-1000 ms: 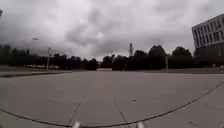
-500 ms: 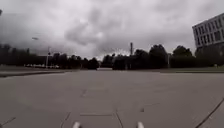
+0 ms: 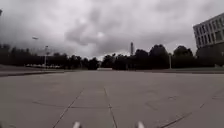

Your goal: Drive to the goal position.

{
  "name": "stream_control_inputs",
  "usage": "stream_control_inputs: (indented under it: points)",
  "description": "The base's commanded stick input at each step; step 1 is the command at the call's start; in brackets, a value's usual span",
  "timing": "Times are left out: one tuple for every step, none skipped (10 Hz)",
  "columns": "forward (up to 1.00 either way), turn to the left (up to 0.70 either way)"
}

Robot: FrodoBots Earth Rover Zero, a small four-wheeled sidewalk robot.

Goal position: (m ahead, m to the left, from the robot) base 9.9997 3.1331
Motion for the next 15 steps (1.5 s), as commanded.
stream_control_inputs:
  points:
    - [1.0, 0.0]
    - [1.0, 0.0]
    - [1.0, 0.0]
    - [1.0, 0.0]
    - [1.0, 0.0]
    - [1.0, 0.0]
    - [1.0, 0.0]
    - [1.0, 0.0]
    - [1.0, 0.0]
    - [1.0, 0.0]
    - [1.0, 0.0]
    - [1.0, 0.0]
    - [1.0, 0.0]
    - [1.0, 0.0]
    - [1.0, 0.0]
